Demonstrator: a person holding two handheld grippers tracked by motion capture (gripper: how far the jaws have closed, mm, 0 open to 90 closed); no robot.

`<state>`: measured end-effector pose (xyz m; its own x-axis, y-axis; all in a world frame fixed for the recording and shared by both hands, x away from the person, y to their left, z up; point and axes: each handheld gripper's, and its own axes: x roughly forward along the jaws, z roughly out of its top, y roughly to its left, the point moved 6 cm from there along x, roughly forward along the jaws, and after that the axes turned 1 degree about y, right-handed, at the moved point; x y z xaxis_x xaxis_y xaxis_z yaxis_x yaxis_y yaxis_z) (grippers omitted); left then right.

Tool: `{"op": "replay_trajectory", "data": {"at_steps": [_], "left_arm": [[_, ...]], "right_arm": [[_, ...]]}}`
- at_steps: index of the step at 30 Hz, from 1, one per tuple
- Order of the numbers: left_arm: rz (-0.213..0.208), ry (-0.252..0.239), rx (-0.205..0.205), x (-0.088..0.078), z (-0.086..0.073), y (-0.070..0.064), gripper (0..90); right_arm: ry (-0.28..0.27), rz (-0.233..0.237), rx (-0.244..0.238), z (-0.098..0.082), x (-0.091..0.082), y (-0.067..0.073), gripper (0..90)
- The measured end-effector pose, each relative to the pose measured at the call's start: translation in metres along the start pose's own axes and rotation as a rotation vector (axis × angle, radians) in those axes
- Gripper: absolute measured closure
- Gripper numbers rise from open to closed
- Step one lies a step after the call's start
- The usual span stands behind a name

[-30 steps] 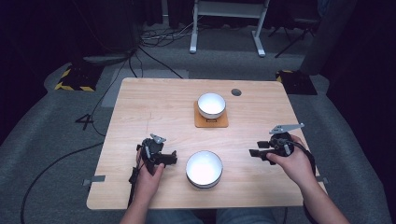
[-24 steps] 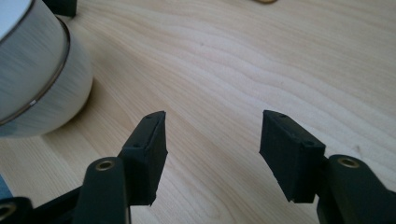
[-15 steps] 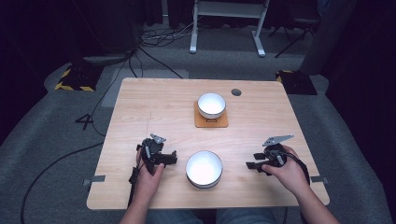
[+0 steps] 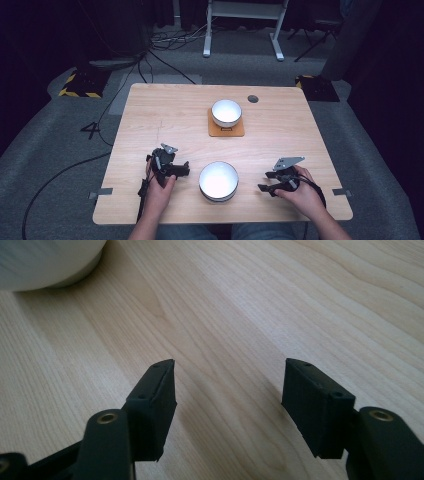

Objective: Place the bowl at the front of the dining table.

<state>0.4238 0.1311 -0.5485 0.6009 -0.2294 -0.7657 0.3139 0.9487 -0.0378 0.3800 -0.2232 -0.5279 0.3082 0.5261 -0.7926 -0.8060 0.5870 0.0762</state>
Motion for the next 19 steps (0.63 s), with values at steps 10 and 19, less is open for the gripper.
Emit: {"op": "replay_trajectory", "data": {"at_steps": [10, 19], "left_arm": [[0.000, 0.000, 0.000, 0.000, 0.000, 0.000, 0.1], [0.003, 0.001, 0.002, 0.000, 0.000, 0.000, 0.1]], "right_arm": [[-0.084, -0.010, -0.049, -0.007, 0.007, 0.008, 29.1], [-0.170, -0.022, -0.099, -0.011, 0.013, 0.012, 20.4]]}}
